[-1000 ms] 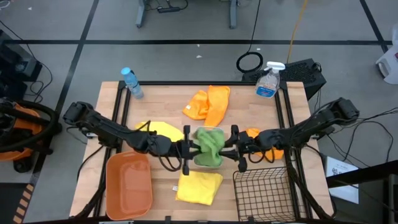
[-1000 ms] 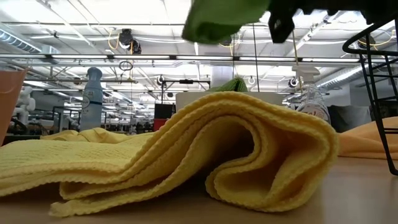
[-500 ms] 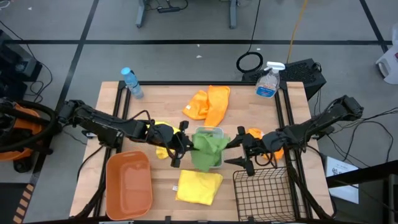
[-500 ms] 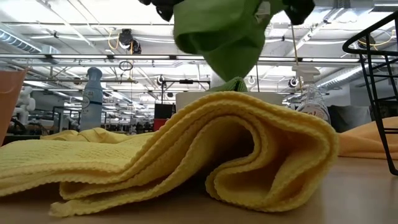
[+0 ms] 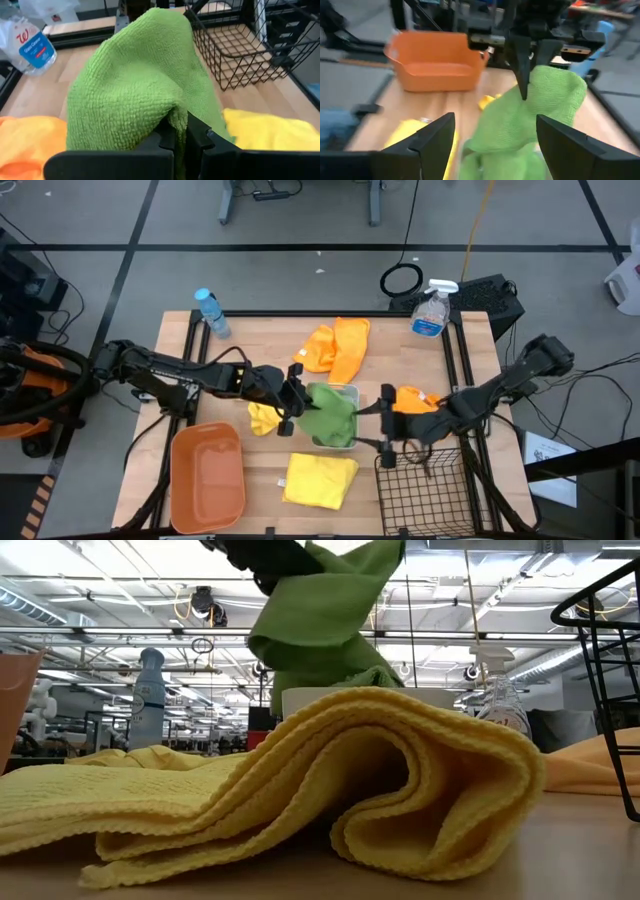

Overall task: Sort microfiber towel by color & place in baskets
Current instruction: Put the green microfiber towel into the white bin

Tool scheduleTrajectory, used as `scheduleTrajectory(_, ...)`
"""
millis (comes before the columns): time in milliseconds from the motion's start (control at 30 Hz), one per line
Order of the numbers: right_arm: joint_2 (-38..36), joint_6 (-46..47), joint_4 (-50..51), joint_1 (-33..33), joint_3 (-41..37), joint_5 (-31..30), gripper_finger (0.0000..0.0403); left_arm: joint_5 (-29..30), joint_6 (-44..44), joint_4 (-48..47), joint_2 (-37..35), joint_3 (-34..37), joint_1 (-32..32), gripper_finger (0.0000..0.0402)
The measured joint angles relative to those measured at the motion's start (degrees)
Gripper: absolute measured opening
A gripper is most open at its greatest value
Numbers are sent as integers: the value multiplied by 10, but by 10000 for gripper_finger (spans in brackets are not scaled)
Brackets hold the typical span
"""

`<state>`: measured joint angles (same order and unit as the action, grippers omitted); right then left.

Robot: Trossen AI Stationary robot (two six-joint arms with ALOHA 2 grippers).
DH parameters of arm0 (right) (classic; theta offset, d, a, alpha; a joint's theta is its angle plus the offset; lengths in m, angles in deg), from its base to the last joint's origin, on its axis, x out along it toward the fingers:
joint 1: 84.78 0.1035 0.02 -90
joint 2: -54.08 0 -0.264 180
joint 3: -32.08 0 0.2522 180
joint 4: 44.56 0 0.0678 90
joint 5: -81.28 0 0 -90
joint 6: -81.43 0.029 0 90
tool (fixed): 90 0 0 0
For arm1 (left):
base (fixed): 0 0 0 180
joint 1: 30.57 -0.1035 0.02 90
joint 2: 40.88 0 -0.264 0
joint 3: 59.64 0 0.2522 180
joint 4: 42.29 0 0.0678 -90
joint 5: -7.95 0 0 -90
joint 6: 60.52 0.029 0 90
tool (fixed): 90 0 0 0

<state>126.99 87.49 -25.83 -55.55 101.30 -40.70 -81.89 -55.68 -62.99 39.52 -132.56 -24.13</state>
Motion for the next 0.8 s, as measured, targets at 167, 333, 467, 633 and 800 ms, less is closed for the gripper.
scheduleTrajectory(167,74,-43,-5,13,30,-83,268,0,-1,-11,0,0,-5,15)
scheduleTrajectory(333,148,-53,-2,24,93,-153,268,-2,-1,-9,0,0,-5,19)
scheduleTrajectory(467,179,-56,0,28,147,-206,268,-38,-1,-9,0,0,-4,20)
scheduleTrajectory(633,185,-74,22,19,186,-167,268,-48,24,-7,0,0,3,22)
scheduleTrajectory(800,175,-74,86,-17,193,-80,268,-50,103,12,0,-1,21,23)
